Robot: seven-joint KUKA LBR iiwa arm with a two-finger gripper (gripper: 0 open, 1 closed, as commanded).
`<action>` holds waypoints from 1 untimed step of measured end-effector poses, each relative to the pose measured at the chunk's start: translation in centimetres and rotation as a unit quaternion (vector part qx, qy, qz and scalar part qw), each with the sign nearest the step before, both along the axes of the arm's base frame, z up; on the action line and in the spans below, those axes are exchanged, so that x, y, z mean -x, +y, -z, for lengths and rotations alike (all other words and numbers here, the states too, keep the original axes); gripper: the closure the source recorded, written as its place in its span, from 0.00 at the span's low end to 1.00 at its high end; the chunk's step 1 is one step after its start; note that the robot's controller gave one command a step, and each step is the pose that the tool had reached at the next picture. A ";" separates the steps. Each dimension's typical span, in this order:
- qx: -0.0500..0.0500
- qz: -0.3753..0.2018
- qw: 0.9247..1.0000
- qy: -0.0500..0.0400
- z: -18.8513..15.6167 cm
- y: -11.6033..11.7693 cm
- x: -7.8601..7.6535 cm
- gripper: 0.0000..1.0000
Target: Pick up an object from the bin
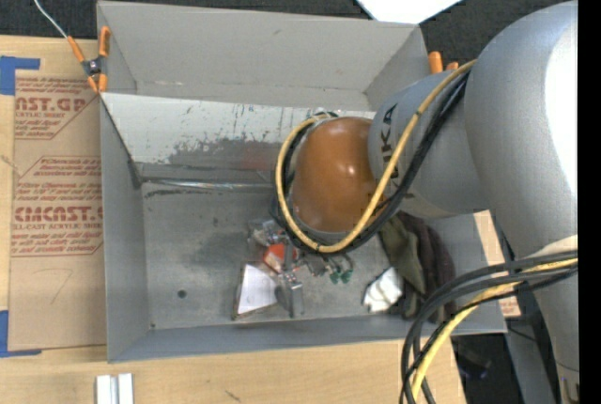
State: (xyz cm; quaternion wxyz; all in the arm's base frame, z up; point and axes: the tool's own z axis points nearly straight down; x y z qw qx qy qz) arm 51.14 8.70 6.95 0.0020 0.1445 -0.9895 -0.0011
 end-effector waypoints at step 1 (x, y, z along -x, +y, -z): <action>-0.001 -0.157 0.988 -0.004 -0.1 -1.6 -0.1 1.00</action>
Offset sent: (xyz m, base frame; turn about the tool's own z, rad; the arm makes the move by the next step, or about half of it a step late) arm 0.0000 0.0000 0.0000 0.0000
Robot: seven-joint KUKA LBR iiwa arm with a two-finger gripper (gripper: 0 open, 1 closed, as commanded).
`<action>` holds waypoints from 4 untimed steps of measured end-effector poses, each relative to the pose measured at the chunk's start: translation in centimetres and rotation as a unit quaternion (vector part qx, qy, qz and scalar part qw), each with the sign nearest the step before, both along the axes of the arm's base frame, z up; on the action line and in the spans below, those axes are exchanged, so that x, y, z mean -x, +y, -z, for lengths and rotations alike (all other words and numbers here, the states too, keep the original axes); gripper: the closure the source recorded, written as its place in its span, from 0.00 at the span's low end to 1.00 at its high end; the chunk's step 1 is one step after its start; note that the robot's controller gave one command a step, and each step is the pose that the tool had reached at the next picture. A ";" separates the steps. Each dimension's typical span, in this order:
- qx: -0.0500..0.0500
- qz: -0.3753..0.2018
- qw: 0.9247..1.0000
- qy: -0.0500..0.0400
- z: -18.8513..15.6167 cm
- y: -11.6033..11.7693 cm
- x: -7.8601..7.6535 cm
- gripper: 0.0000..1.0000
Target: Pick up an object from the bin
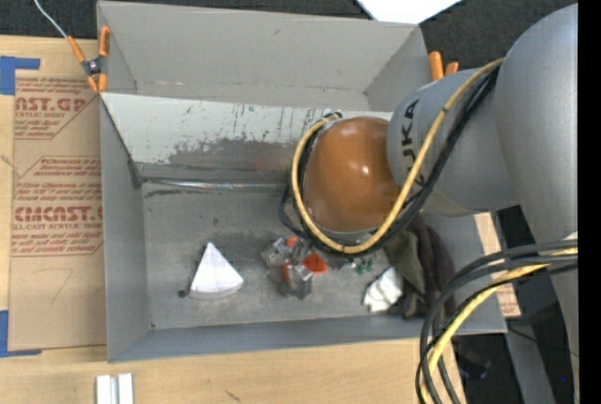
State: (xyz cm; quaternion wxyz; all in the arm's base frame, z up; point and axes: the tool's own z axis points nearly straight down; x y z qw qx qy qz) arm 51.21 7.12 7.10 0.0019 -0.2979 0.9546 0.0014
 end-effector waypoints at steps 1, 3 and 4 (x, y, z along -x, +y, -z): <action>0.000 0.000 1.000 0.001 0.0 0.0 0.0 0.00; 0.000 -0.073 0.997 0.000 0.1 -2.6 0.8 0.00; -0.001 -0.065 0.998 0.000 0.1 -5.3 1.9 1.00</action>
Offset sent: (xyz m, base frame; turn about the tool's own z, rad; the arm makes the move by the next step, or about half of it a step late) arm 0.0000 0.0000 0.0000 0.0000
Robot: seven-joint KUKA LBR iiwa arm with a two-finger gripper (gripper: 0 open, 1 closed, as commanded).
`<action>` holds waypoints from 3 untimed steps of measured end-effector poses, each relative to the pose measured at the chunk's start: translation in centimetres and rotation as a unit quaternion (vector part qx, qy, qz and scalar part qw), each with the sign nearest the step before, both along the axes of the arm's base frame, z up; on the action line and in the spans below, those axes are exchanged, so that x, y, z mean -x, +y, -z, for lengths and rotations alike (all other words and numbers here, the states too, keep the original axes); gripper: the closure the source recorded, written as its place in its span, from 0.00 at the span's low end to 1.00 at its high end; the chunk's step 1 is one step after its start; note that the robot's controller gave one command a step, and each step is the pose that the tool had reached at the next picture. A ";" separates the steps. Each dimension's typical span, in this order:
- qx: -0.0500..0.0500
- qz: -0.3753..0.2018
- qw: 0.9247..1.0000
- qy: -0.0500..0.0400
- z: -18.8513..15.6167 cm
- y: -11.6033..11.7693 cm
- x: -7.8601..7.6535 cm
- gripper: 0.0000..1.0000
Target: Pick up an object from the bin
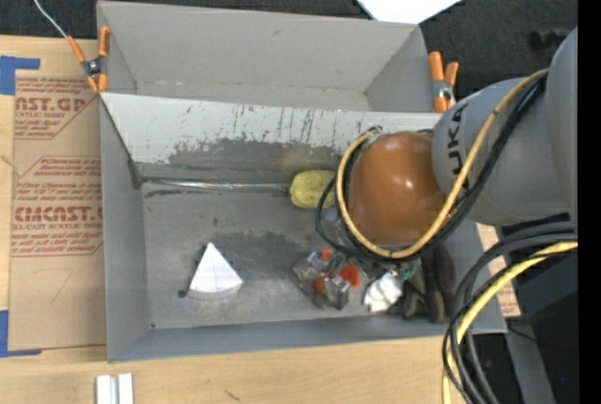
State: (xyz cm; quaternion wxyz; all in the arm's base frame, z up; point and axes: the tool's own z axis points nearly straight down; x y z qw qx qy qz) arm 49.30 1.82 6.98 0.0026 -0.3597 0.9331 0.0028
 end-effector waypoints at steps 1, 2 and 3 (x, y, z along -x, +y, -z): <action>0.000 0.000 1.000 -0.002 -0.1 0.0 -0.1 0.00; 0.000 0.000 1.000 -0.002 -0.1 0.0 -0.1 0.00; -0.001 -0.085 0.996 -0.003 0.0 -3.2 -1.6 0.00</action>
Offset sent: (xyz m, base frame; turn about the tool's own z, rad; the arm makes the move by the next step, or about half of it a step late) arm 0.0000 0.0000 0.0000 0.0000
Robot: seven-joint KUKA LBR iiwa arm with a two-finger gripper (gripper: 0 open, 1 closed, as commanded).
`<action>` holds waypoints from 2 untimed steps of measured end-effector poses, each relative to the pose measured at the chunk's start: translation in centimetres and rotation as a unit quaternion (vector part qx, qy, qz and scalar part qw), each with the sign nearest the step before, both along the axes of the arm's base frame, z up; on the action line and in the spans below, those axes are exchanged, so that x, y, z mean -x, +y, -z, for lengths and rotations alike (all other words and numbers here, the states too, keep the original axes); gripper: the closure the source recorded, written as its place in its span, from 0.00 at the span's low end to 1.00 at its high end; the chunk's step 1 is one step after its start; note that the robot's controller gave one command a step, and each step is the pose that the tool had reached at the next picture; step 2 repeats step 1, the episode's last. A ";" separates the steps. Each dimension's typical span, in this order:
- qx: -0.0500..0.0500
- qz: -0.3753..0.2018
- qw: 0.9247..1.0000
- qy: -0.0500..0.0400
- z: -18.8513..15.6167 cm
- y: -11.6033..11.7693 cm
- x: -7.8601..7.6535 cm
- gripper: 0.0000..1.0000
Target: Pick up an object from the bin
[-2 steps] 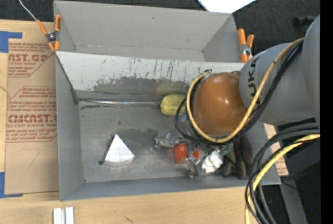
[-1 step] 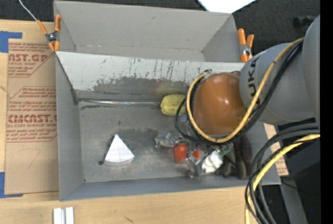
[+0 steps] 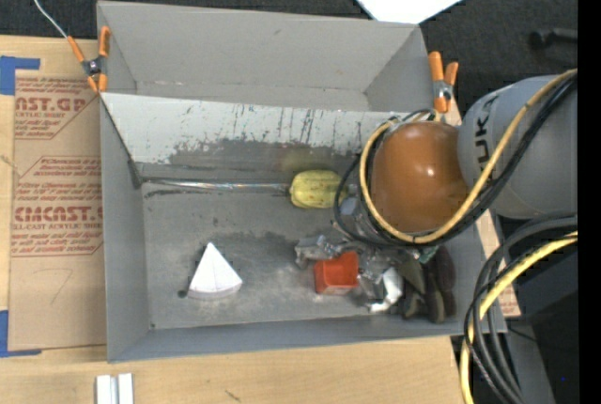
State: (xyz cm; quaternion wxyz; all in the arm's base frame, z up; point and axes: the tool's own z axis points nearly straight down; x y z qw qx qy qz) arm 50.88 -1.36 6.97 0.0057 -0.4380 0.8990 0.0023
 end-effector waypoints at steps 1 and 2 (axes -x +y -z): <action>-0.001 0.006 1.000 -0.001 -0.1 -1.1 -0.1 1.00; -0.001 0.006 1.000 -0.001 -0.1 -1.1 -0.1 1.00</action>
Offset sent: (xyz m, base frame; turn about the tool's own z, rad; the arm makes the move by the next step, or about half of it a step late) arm 0.0000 0.0000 0.0000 0.0000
